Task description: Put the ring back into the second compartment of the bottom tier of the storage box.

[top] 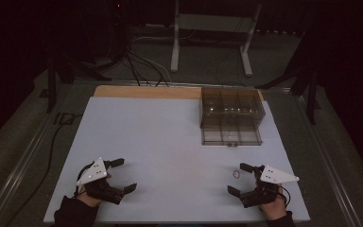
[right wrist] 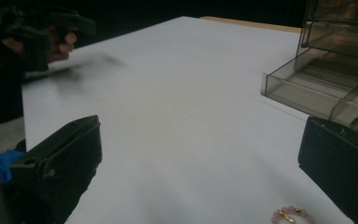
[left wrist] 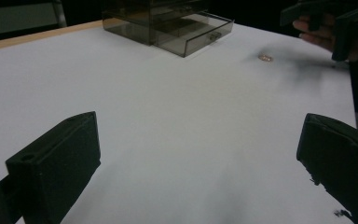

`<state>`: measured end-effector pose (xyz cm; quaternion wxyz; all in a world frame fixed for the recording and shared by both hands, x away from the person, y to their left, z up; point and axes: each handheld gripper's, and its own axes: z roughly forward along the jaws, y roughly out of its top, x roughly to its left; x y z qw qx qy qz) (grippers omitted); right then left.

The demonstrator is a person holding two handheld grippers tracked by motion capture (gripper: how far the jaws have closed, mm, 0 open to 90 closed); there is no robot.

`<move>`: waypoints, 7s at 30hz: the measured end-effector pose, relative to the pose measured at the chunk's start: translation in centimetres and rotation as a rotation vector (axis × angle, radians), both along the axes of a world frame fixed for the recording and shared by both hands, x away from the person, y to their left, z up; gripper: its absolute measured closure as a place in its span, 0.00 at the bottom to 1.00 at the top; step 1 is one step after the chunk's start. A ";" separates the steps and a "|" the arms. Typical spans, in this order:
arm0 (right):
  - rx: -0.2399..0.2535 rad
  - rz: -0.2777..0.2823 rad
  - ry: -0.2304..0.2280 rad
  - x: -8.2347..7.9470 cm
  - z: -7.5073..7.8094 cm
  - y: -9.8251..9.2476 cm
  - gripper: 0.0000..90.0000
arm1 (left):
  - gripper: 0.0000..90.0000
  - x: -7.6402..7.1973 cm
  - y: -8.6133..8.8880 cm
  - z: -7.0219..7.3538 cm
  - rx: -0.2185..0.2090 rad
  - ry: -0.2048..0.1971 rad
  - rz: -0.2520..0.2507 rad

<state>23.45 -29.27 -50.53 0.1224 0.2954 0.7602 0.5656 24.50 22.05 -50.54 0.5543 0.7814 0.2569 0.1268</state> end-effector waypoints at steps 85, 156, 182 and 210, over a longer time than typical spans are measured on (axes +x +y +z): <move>-0.023 -0.225 -0.013 1.6 3.1 -1.2 0.00 | 0.01 0.1 0.0 0.2 -0.061 -0.022 -0.028; -0.407 -0.395 0.298 3.3 -1.3 0.9 0.93 | 0.01 0.1 0.0 0.1 -0.058 -0.023 -0.031; -0.410 -0.400 0.315 3.5 -1.1 1.1 0.97 | 0.01 0.1 -0.1 0.2 -0.058 -0.022 -0.031; -0.350 -0.391 0.273 2.9 0.4 0.8 0.98 | 0.01 0.4 -0.2 0.4 -0.063 -0.019 0.002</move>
